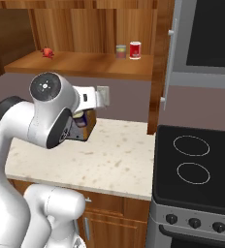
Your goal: Pick the cans from the counter and place them in their designated side in the cabinet.
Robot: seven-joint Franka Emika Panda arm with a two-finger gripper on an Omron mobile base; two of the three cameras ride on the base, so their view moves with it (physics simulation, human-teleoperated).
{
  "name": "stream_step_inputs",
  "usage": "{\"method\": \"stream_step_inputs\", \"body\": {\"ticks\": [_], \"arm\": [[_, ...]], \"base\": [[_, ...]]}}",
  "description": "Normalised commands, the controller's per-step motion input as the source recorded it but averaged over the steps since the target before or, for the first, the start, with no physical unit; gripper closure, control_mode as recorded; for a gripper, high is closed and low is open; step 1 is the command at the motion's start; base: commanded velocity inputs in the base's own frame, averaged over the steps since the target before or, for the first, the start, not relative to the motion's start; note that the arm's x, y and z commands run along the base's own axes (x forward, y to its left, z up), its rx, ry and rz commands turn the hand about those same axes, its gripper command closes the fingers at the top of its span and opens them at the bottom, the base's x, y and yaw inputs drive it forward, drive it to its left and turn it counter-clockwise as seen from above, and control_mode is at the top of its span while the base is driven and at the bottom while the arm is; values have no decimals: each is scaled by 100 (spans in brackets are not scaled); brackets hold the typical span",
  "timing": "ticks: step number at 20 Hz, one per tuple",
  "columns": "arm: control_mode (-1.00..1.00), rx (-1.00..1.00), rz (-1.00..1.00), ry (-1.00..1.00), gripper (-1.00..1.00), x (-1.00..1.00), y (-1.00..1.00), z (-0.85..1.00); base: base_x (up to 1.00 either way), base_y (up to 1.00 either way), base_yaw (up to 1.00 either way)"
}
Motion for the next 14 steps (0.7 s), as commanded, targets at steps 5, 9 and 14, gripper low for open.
{"method": "stream_step_inputs", "body": {"ticks": [5, 9, 14], "arm": [[-100, 0, 0, -3, 100, -3, 0, 23], [-100, 0, 0, -5, 100, 0, 0, 21], [-100, 0, 0, -7, 100, 0, 0, 16]], "base": [[0, 0, 0], [0, 0, 0], [0, 0, 0]]}}
